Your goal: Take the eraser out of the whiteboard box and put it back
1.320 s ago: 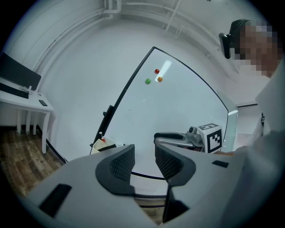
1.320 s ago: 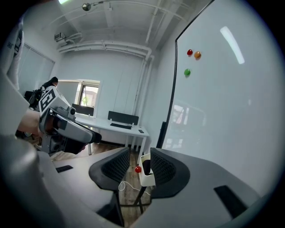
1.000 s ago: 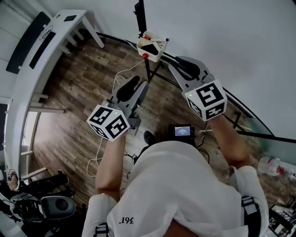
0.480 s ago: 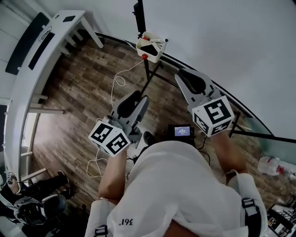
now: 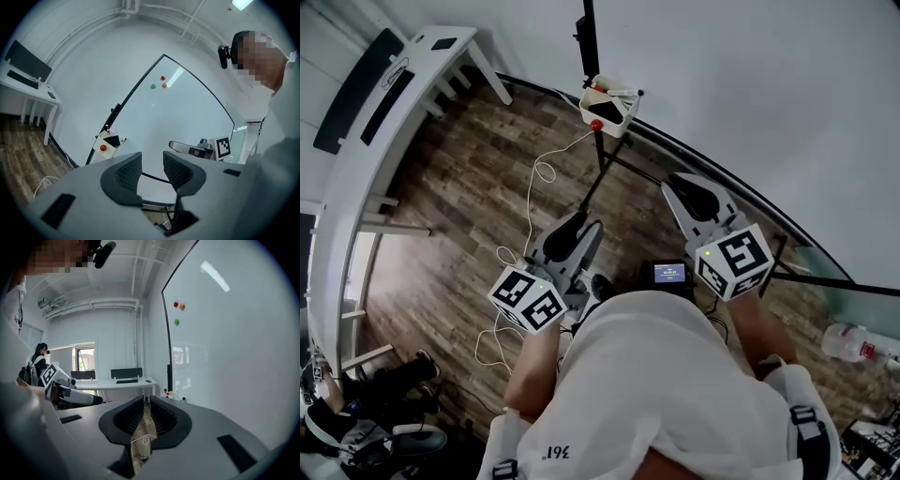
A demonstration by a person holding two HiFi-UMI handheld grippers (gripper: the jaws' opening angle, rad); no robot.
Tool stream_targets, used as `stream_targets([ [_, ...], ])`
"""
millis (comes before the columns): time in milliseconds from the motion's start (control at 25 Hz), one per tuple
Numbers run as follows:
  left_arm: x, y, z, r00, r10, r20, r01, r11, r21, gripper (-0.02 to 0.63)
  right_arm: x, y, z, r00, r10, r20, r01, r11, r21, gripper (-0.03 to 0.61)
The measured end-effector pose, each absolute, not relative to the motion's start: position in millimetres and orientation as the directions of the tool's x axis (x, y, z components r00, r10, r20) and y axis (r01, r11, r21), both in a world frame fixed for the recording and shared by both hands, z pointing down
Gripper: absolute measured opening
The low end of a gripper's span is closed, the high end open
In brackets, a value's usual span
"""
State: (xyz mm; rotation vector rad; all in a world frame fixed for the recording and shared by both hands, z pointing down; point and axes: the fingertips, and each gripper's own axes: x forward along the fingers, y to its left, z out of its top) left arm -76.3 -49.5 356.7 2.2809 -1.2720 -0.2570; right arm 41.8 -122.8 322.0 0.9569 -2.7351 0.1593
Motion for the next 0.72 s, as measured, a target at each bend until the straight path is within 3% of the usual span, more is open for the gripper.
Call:
stream_targets([
  [720,-71,-33,377,0.56,-0.82,0.121,-0.724,-0.413,0.553,0.149,58,-108,346,-0.741,-0.6,0.303,-0.648,0.756,-0.087,0.057],
])
